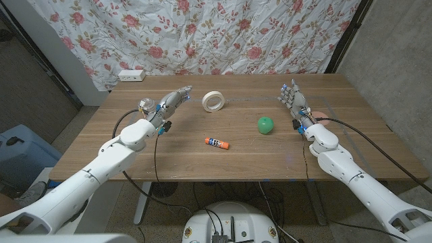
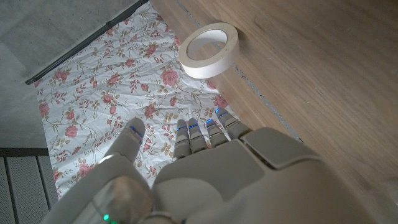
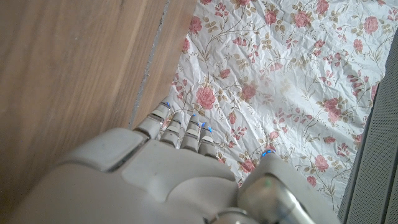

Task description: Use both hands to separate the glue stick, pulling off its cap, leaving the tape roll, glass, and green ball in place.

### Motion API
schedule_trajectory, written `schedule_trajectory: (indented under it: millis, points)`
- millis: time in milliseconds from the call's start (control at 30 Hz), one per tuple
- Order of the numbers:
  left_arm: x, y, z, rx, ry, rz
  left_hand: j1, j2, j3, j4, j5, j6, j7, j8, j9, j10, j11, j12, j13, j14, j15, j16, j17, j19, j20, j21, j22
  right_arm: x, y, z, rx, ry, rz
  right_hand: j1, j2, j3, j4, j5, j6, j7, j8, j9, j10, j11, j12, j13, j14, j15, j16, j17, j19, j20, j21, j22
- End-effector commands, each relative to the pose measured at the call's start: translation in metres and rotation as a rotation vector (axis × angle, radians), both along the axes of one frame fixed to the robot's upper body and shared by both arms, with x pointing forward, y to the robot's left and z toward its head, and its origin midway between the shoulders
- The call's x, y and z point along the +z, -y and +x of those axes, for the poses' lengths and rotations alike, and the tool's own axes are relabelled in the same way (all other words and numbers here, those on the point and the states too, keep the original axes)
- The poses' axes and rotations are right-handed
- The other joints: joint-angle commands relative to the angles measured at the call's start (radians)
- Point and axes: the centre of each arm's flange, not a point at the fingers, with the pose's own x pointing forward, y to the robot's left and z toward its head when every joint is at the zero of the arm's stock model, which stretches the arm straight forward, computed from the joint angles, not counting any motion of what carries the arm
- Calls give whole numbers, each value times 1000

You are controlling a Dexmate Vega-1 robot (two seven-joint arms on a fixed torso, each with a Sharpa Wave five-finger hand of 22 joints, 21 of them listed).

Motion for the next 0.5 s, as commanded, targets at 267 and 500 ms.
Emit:
schedule_trajectory:
  millis: [267, 500]
  points:
    - [12, 19, -30, 87, 46, 284, 56, -17, 10, -56, -7, 45, -20, 13, 3, 55, -21, 4, 3, 25, -90, -2, 1, 25, -65, -7, 2, -6, 13, -4, -16, 18, 3, 3, 8, 7, -4, 6, 13, -4, 6, 1, 8, 0, 5, 2, 4, -6, 6, -6, -2, -1, 7, 2]
    - [11, 33, -37, 130, 66, 384, 97, -28, 17, -70, -6, 64, -25, 19, 4, 66, -27, -2, 3, 36, -91, -3, 1, 47, -70, -6, 1, -6, 18, -4, -24, 21, 3, 3, 9, 9, -5, 7, 14, -4, 6, 1, 7, 1, 5, 1, 4, -4, 7, -9, -3, -3, 8, 2]
